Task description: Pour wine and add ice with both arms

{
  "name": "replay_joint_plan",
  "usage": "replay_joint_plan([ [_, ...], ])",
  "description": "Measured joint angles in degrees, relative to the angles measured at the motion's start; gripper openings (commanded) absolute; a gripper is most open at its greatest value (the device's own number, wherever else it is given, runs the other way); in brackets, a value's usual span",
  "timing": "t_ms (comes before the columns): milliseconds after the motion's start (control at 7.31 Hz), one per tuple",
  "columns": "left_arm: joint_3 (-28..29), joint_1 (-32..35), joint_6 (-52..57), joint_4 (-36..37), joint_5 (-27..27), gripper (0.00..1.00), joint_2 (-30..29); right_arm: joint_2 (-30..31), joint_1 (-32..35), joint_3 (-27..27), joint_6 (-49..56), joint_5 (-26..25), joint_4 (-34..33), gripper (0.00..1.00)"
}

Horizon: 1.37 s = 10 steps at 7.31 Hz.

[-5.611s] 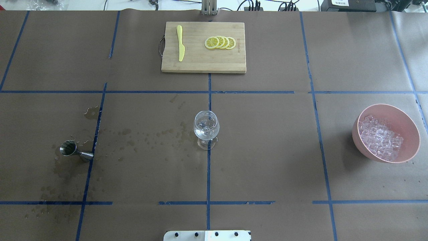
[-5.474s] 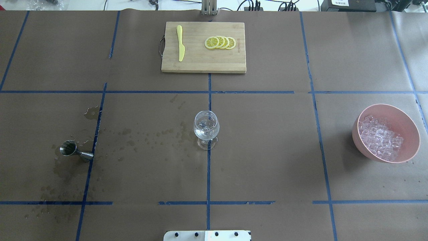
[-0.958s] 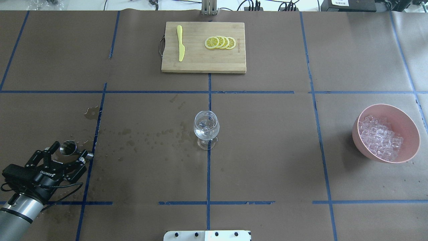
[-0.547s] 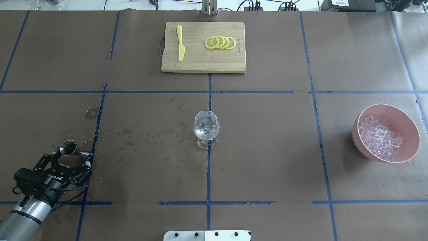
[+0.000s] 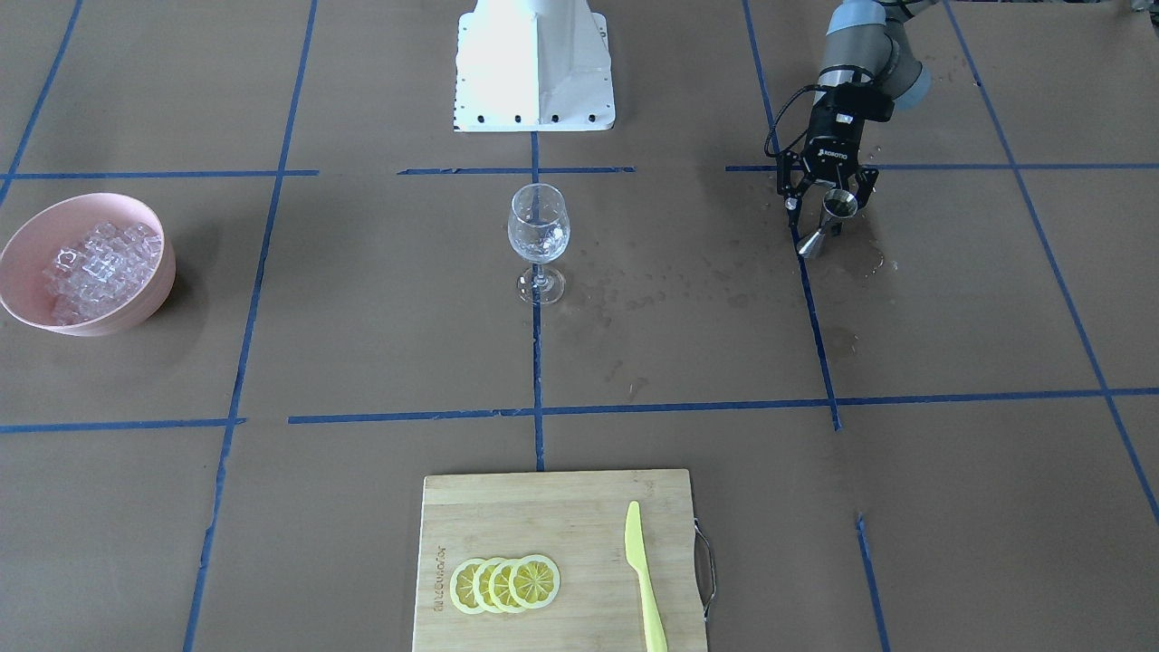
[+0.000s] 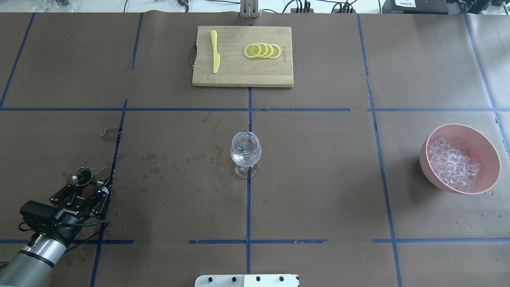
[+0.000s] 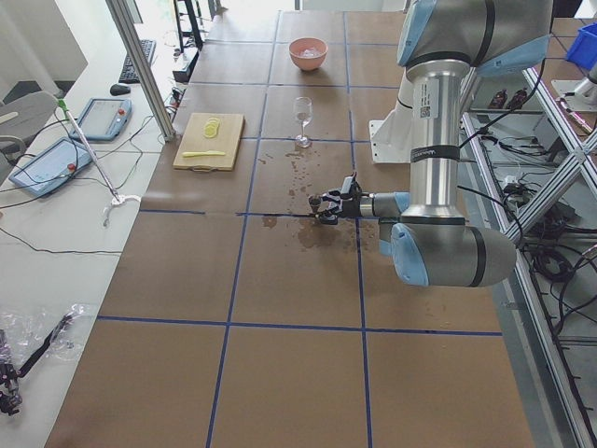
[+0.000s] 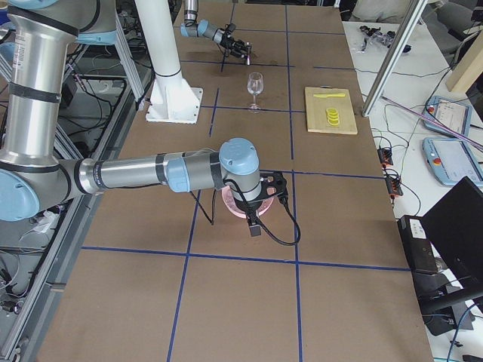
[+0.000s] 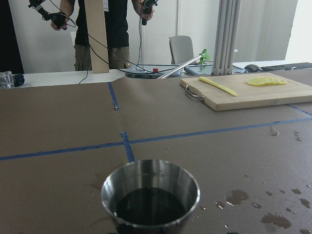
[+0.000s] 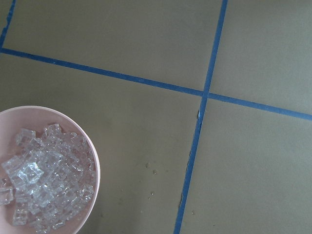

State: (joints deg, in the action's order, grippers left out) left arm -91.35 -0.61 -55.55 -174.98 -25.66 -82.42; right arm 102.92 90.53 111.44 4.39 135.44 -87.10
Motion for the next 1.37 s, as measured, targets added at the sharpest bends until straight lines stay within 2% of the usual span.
replay_joint_plan([
  [1095, 1.87, 0.22, -0.08, -2.38, -0.06, 0.63, 0.31, -0.08, 0.00, -0.01, 0.00, 0.00, 0.00, 1.00],
  [1232, 1.87, 0.24, -0.08, -2.38, -0.08, 0.54, 0.36, -0.09, 0.00, -0.02, 0.00, 0.00, 0.00, 1.00],
  [1368, 1.87, 0.25, -0.08, -2.38, -0.09, 0.30, 0.39, -0.12, 0.00, -0.04, 0.02, 0.00, 0.00, 1.00],
])
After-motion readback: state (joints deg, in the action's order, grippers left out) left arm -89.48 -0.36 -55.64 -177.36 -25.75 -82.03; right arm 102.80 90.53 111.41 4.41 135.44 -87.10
